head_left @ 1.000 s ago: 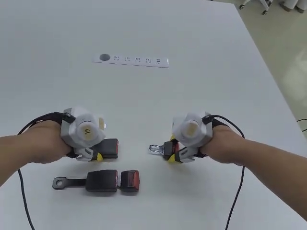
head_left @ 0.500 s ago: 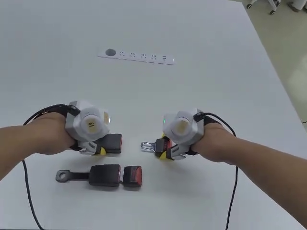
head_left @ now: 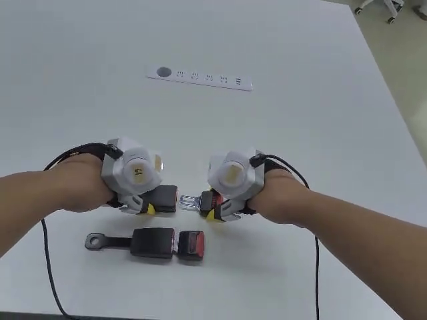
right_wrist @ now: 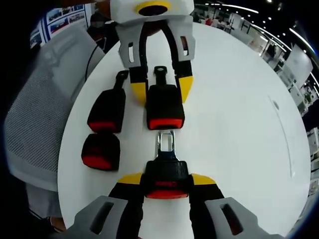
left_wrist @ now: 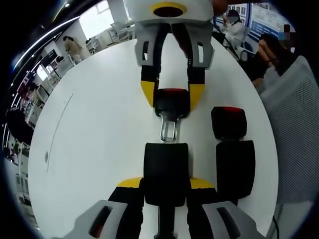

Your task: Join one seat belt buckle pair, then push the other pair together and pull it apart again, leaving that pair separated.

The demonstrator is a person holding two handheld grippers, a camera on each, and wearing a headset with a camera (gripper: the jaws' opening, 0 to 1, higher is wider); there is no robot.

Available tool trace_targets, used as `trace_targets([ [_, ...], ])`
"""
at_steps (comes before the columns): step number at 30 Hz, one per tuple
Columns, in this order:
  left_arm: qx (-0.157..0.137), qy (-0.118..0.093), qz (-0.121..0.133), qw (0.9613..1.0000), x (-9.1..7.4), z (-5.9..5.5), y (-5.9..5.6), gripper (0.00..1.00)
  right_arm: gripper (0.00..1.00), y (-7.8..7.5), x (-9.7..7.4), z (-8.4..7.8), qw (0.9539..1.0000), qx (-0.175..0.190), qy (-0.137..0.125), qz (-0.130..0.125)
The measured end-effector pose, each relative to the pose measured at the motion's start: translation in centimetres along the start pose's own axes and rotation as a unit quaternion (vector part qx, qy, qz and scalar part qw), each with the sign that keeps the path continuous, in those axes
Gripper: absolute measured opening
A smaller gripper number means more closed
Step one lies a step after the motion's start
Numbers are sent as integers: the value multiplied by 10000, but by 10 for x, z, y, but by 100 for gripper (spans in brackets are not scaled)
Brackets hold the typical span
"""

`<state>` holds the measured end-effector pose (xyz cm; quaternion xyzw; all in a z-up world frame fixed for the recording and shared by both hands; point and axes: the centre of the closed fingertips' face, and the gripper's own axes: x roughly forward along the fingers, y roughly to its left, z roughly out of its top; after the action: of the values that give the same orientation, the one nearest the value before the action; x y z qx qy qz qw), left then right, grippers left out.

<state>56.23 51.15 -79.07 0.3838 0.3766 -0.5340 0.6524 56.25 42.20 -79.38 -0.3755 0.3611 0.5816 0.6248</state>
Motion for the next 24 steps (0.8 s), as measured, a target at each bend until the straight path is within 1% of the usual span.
trace_targets([
  [3,-11,0,-5,10000,0,0,0,33,31,3,0,3,10000,-21,-29,20],
  [5,-21,-8,-7,10000,0,0,-1,33,31,6,2,6,9999,-90,-54,79],
  [6,-47,-9,-6,10000,0,0,0,33,31,6,2,6,9999,-131,-20,69],
  [11,-50,-29,-25,10000,1,-1,0,33,31,2,2,5,9998,-174,-59,60],
  [18,-23,11,-68,10000,2,-2,1,33,31,-2,4,6,9997,-243,-34,40],
  [24,-28,7,-71,10000,3,-2,1,33,31,-3,3,5,9997,-192,-108,110],
])
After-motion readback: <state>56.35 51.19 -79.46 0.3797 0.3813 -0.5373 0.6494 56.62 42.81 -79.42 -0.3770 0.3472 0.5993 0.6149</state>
